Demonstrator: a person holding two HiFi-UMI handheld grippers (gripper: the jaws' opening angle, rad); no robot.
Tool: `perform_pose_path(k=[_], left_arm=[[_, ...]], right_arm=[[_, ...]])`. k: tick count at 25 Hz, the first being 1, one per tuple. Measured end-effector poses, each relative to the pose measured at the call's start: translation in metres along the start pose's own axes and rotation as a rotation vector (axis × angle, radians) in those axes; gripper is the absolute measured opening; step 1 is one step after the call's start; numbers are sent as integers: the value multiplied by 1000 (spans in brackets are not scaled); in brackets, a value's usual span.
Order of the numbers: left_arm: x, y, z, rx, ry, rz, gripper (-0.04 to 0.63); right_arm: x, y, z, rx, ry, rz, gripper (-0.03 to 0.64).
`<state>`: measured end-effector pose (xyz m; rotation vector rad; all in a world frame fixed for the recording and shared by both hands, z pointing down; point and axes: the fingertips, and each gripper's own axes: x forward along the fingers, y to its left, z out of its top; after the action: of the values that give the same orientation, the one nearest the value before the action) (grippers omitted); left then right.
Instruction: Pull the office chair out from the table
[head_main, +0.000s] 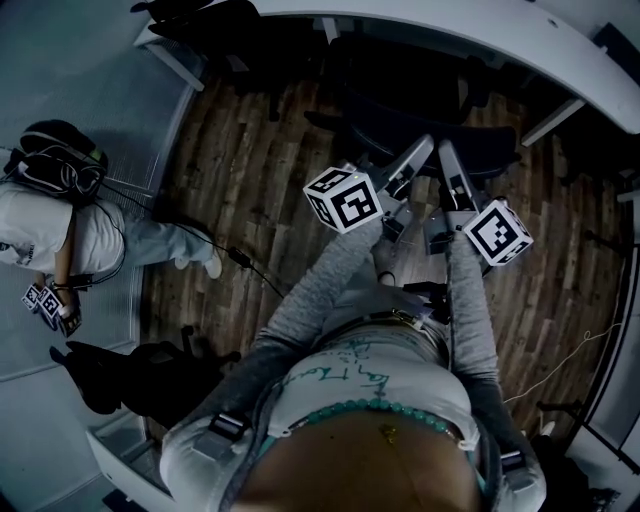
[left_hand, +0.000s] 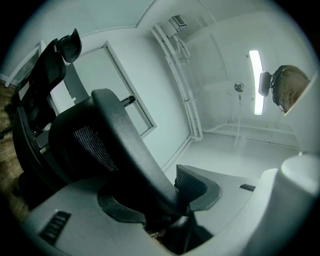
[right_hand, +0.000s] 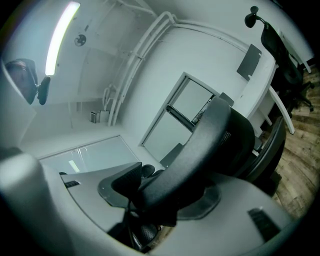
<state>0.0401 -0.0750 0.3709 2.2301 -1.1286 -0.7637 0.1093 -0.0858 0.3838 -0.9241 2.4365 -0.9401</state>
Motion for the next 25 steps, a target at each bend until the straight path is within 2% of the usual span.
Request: perform_pose_path(k=[19, 25], left_arm=[[-26, -32, -21, -8, -3, -2, 210], [-34, -36, -19, -9, -2, -10, 210]], right_arm=[[-42, 15, -10, 30, -6, 11, 221], [-45, 23, -12, -5, -11, 16, 221]])
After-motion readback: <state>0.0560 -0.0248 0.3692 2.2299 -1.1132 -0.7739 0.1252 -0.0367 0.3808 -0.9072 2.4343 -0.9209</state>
